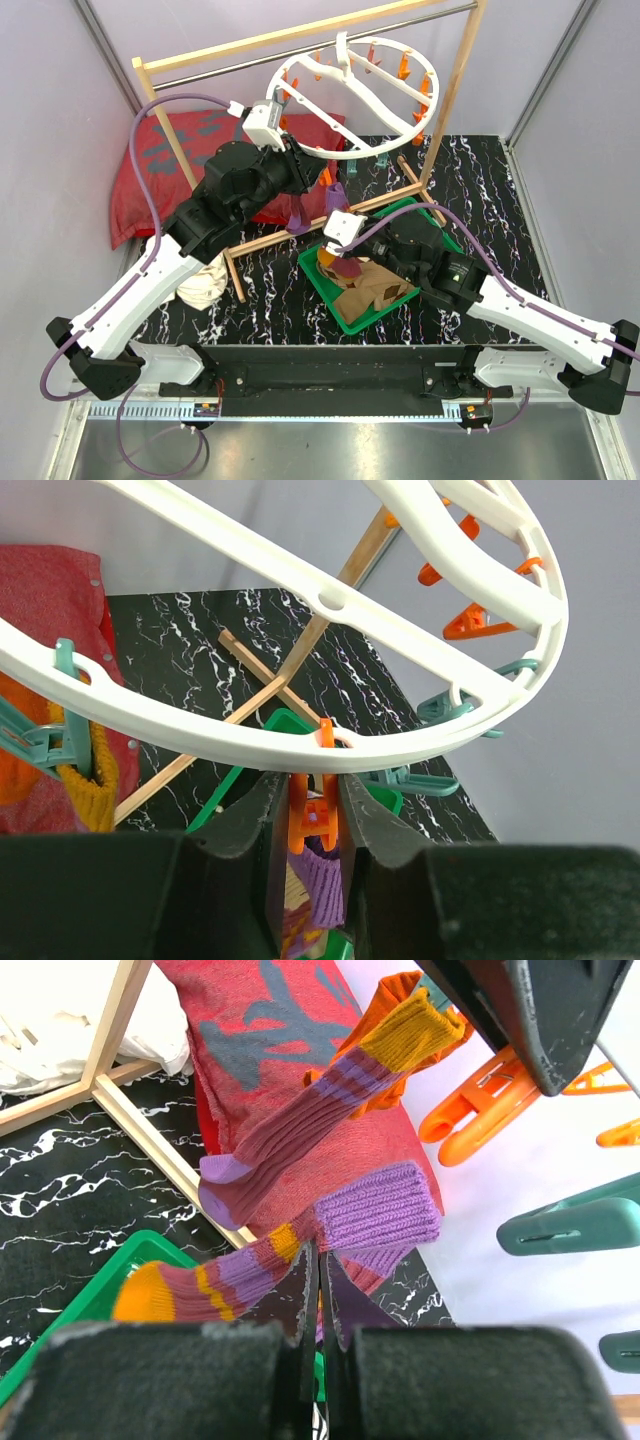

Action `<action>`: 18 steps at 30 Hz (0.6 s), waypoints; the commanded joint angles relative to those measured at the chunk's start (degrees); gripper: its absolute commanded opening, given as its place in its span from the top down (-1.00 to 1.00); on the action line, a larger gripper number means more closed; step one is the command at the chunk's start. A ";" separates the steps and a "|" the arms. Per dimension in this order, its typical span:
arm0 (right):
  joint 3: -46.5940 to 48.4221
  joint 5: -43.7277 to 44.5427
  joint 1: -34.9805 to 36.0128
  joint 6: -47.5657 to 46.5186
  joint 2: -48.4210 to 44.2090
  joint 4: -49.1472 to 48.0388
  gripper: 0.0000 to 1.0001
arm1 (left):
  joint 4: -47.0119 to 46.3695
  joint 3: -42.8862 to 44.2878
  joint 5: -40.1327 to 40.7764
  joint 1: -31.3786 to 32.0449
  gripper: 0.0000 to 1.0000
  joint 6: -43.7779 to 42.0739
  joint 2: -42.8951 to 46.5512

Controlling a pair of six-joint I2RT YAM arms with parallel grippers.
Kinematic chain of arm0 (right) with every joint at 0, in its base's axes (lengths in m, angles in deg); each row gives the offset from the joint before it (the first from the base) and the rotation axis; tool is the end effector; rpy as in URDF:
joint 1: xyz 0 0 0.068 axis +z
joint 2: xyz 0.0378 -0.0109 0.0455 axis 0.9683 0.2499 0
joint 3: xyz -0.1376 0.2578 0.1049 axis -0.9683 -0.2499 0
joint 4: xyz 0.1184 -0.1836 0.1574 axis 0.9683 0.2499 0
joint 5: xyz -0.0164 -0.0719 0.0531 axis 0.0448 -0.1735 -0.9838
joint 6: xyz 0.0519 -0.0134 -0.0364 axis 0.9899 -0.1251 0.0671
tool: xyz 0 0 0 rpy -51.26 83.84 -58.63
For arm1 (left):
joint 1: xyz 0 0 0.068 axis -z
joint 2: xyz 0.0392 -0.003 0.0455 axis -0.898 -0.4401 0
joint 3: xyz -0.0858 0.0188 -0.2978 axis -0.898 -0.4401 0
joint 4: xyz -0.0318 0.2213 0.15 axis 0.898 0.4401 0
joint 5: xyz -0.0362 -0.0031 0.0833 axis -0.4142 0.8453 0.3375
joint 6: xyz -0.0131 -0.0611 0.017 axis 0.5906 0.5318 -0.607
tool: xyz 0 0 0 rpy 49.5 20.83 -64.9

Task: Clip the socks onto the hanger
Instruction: Clamp the sock onto the hanger.

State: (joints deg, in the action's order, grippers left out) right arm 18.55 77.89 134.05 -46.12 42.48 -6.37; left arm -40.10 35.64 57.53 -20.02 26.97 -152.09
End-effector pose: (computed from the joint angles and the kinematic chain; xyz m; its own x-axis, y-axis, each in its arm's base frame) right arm 0.1420 0.2151 0.4269 0.4469 -0.5164 -0.7305 -0.6074 0.4243 -0.6716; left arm 0.2075 -0.1900 0.5127 -0.3484 -0.3195 -0.8812 0.4834 0.7442 -0.4609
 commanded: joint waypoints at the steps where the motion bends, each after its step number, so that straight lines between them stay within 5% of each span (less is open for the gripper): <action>1: 3.57 -0.66 0.72 -2.07 0.25 -1.29 1.00 | -2.12 3.00 -1.18 0.24 1.00 0.58 -0.20; 18: 5.07 0.74 0.72 -5.24 1.75 -1.64 1.00 | -0.10 3.26 -2.06 0.24 1.00 1.02 -1.16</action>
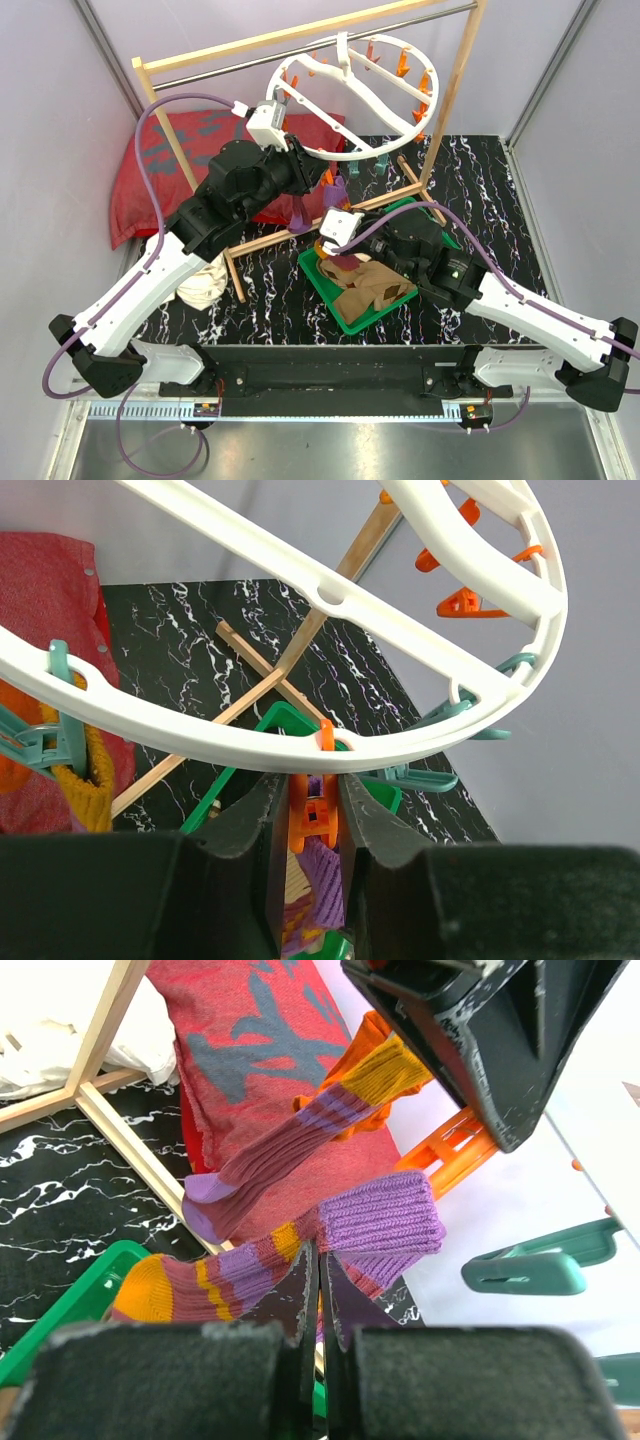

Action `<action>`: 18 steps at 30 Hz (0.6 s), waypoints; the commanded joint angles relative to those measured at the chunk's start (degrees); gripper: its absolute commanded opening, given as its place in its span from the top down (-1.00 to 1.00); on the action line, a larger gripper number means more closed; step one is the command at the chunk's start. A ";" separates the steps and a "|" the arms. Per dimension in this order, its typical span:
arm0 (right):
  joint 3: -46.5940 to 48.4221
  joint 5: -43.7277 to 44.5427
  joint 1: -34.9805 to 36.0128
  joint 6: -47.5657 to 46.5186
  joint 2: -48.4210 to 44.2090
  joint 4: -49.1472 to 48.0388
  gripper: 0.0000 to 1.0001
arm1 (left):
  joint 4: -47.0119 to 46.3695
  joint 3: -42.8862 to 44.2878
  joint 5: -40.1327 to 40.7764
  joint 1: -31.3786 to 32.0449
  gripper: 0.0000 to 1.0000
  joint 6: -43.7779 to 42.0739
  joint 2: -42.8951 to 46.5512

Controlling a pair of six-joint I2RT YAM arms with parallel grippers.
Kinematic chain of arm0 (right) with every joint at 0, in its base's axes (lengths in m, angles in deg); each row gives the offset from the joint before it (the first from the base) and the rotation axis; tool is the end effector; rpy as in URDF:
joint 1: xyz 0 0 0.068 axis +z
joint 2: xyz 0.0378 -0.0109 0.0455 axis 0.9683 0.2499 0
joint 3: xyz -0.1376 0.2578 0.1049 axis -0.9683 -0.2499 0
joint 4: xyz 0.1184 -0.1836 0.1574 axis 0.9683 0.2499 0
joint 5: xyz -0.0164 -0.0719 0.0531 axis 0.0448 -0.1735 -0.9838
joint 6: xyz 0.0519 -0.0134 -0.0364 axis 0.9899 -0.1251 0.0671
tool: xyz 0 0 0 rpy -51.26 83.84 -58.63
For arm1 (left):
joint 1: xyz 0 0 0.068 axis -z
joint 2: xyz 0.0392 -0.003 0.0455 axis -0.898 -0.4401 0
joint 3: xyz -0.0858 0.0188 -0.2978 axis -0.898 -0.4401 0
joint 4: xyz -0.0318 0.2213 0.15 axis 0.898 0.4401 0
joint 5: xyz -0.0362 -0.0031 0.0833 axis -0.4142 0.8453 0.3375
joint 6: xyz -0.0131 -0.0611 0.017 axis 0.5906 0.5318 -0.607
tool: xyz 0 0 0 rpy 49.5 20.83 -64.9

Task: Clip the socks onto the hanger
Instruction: Clamp the sock onto the hanger.

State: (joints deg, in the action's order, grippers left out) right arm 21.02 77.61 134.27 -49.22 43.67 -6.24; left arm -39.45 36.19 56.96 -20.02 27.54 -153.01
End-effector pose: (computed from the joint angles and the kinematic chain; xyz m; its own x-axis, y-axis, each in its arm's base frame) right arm 0.1433 0.2197 0.4378 0.4906 -0.5223 -0.6975 -0.5787 0.4031 -0.7089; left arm 0.2109 -0.1940 0.5105 -0.3683 -0.3132 -0.8754 0.4809 0.7416 -0.4677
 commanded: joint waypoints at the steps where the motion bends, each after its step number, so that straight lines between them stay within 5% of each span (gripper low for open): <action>1: 2.51 1.38 0.50 -2.31 0.66 -2.38 1.00 | -0.93 2.81 -1.58 0.24 1.00 0.45 -0.25; 18: 2.16 6.21 0.50 -5.39 1.45 -9.68 1.00 | -0.14 2.54 -1.84 0.24 1.00 0.45 0.46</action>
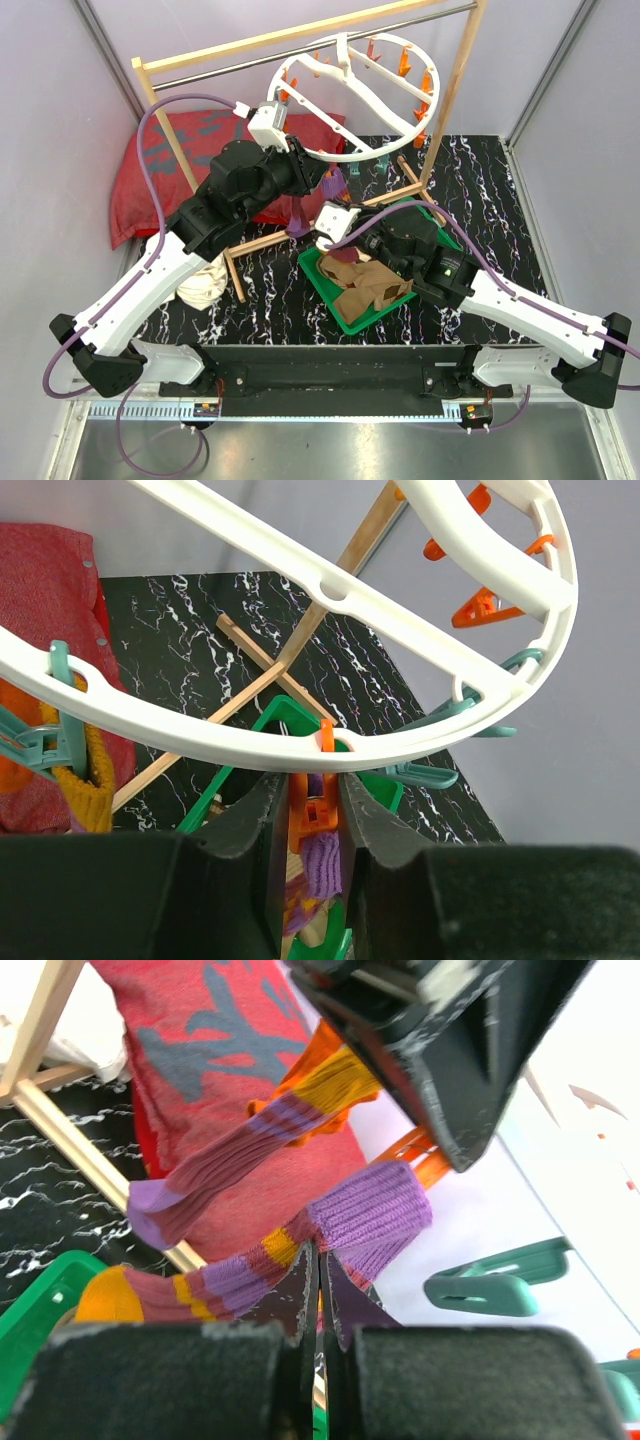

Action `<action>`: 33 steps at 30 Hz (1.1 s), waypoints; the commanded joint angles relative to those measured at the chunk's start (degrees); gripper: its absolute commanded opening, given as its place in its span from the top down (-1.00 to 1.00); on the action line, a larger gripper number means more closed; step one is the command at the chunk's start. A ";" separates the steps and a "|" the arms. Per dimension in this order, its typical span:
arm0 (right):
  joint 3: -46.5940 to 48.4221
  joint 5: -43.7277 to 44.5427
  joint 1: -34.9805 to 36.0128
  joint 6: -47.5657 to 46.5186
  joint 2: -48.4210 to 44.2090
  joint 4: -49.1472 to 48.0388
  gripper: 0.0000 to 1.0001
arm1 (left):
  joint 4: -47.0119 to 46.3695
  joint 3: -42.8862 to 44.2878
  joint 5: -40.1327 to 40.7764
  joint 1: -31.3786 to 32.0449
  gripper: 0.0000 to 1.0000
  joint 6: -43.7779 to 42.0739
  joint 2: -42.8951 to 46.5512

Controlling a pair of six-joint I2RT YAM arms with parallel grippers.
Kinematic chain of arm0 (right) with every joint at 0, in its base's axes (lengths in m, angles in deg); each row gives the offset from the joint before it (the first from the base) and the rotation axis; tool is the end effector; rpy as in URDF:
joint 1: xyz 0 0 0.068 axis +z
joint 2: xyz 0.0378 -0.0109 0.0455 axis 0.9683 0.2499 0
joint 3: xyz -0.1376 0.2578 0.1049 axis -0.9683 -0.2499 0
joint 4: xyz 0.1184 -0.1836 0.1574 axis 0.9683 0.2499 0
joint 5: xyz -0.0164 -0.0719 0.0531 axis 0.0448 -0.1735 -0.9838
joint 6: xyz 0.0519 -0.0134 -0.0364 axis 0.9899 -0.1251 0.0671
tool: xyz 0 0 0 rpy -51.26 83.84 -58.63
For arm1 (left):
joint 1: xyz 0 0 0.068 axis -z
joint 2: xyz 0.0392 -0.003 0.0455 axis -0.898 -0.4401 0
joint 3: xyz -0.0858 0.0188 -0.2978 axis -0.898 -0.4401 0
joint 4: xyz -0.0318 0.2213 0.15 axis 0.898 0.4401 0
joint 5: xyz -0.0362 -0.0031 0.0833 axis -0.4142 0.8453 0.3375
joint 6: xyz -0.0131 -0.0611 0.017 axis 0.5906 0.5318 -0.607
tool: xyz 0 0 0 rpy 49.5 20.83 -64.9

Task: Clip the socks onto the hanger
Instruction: Clamp the sock onto the hanger.

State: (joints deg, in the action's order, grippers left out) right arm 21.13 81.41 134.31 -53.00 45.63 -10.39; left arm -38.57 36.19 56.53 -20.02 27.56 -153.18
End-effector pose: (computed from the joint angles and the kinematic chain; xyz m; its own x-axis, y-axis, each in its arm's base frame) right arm 0.1517 0.2276 0.4390 0.5082 -0.5612 -0.6533 -0.4998 0.4256 -0.7544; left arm 0.2113 -0.1950 0.5078 -0.3829 -0.3002 -0.8737 0.4798 0.7436 -0.4658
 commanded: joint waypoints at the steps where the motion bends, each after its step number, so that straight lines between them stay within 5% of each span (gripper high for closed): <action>1: 2.14 2.50 0.45 -1.69 -0.43 -5.53 1.00 | -1.01 2.54 -1.49 0.24 1.00 0.43 0.55; 5: 2.22 2.50 0.54 -1.52 -0.26 -5.53 1.00 | -1.10 2.63 -1.49 0.24 0.90 0.52 0.81; 12: 2.14 1.88 0.45 -0.20 -0.08 -6.23 1.00 | -1.45 2.46 -0.27 0.24 -0.22 0.08 1.86; 14: 2.22 1.80 0.45 0.24 0.01 -6.58 0.99 | -1.54 2.37 0.52 0.24 -0.32 -0.10 2.12; 19: 2.14 2.14 0.45 2.78 0.10 -6.85 0.82 | -1.72 2.28 1.76 0.16 -0.36 -1.33 1.95; 25: 0.12 4.69 0.45 11.57 -2.27 -6.06 0.00 | -2.15 2.37 3.61 -0.81 -0.20 -3.00 1.34; 33: -5.33 7.77 -2.08 23.87 -8.42 -4.39 -0.29 | -2.51 1.84 2.03 -4.41 -0.16 -2.91 0.63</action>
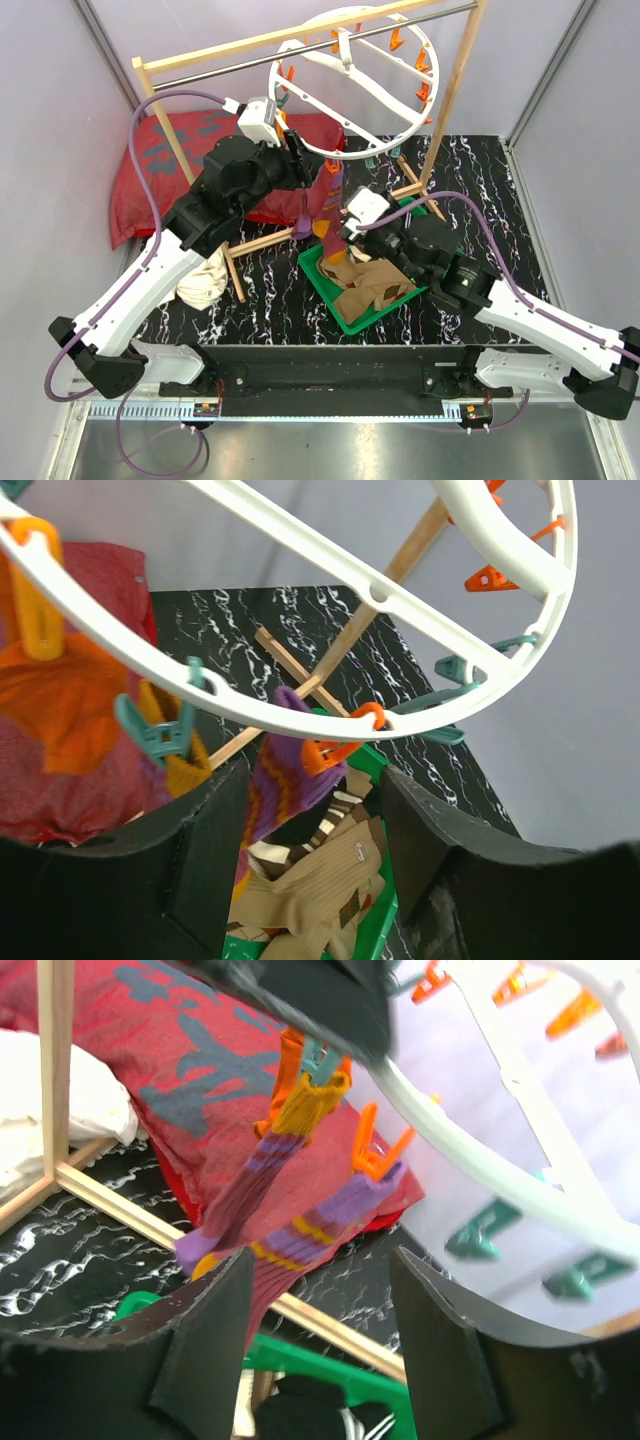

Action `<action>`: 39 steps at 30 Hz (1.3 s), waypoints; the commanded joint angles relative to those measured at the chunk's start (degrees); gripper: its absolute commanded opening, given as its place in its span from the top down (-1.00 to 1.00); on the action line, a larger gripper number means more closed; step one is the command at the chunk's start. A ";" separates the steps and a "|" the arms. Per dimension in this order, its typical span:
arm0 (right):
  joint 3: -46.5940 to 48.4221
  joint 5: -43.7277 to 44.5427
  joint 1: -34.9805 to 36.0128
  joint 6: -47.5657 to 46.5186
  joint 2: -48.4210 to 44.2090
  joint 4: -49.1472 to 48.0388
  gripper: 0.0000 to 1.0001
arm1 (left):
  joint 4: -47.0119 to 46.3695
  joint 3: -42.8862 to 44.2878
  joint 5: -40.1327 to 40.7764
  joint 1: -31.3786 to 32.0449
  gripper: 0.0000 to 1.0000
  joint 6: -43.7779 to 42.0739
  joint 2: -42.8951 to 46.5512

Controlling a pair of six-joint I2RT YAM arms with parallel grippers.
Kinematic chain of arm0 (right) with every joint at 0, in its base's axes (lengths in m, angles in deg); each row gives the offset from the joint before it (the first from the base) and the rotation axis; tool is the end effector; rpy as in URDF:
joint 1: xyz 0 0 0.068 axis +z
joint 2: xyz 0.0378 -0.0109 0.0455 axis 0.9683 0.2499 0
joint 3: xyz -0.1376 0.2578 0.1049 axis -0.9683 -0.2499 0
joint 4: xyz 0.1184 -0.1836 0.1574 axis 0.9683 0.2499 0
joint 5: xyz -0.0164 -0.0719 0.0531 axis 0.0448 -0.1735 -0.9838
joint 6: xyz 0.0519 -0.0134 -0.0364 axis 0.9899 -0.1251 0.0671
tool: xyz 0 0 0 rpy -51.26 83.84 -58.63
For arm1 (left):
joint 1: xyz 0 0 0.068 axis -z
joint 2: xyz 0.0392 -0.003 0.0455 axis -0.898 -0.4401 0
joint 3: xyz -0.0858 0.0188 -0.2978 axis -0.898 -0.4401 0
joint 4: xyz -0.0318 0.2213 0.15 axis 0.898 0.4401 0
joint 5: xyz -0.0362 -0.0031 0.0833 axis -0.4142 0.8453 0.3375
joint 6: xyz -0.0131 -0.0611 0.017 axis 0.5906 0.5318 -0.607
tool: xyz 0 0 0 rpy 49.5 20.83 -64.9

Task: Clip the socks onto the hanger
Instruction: Clamp the sock onto the hanger, then open the clamp at the hanger.

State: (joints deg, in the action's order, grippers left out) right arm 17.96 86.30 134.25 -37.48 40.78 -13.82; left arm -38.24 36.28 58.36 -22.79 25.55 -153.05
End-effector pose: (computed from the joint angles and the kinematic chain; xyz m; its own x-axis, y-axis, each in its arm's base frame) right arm 0.1422 0.2033 0.4459 0.3605 -0.3947 -0.8451 -0.5391 0.6512 -0.5341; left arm 0.2205 -0.1824 0.5083 -0.3415 -0.2981 -0.8914 0.4318 0.7926 -0.4305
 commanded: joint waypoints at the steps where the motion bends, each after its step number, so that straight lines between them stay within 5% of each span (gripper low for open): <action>1: -3.04 2.27 -3.07 9.67 -4.97 -0.78 -0.30 | -2.92 1.75 0.10 -2.34 -0.16 -0.90 0.41; 5: -5.15 -5.88 -10.28 18.01 -8.05 -0.60 -0.33 | -2.83 2.28 -0.86 -3.75 -0.16 -0.99 0.24; 20: -8.05 -23.74 -25.75 26.20 -5.96 -13.50 -0.35 | -2.13 2.89 -1.92 -4.54 -0.16 -0.81 -0.47; 39: -13.24 -20.41 -27.52 28.14 7.93 -41.03 -0.05 | 0.51 5.27 -3.33 -4.54 -0.15 0.07 -1.34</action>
State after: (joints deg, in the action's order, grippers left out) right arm 5.46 64.03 107.25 -10.03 47.23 -45.27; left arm -36.74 38.07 56.39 -27.01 25.55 -153.99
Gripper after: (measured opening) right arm 0.569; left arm 0.580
